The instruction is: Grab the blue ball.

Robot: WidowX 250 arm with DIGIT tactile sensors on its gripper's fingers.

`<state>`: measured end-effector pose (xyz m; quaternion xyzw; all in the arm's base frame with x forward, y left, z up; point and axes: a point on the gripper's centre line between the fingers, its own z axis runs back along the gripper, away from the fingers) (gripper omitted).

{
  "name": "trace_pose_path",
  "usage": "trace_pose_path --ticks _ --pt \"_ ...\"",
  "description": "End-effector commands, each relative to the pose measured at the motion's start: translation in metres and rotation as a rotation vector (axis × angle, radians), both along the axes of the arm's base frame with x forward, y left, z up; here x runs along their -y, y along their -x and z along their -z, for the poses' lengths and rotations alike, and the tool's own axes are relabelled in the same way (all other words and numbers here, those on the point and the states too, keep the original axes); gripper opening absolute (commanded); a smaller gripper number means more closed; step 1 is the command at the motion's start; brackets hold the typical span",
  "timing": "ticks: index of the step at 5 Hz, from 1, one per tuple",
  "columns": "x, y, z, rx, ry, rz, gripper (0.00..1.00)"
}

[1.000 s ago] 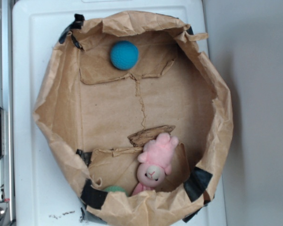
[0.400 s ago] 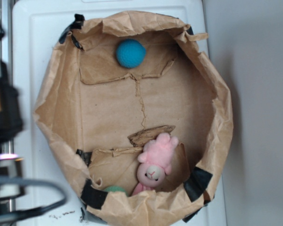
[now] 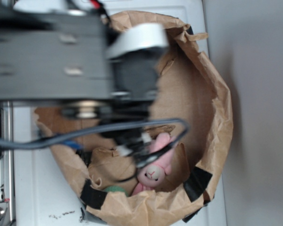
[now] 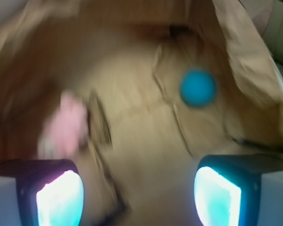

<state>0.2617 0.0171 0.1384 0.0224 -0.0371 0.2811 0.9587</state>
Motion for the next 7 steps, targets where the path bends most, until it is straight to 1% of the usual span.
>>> trace_pose_path --ticks 1,3,4,5,6,7 --pt "-0.02 -0.044 0.001 -0.029 -0.034 -0.219 1.0" --pt "-0.02 -0.044 0.001 -0.029 -0.034 -0.219 1.0" --pt "-0.034 -0.028 0.026 0.02 -0.053 -0.243 1.0" --pt "-0.048 -0.024 0.038 0.025 -0.054 -0.232 1.0" --pt "-0.055 -0.017 0.043 0.047 -0.058 -0.239 1.0" --pt "-0.062 -0.02 0.056 0.084 -0.056 -0.255 1.0"
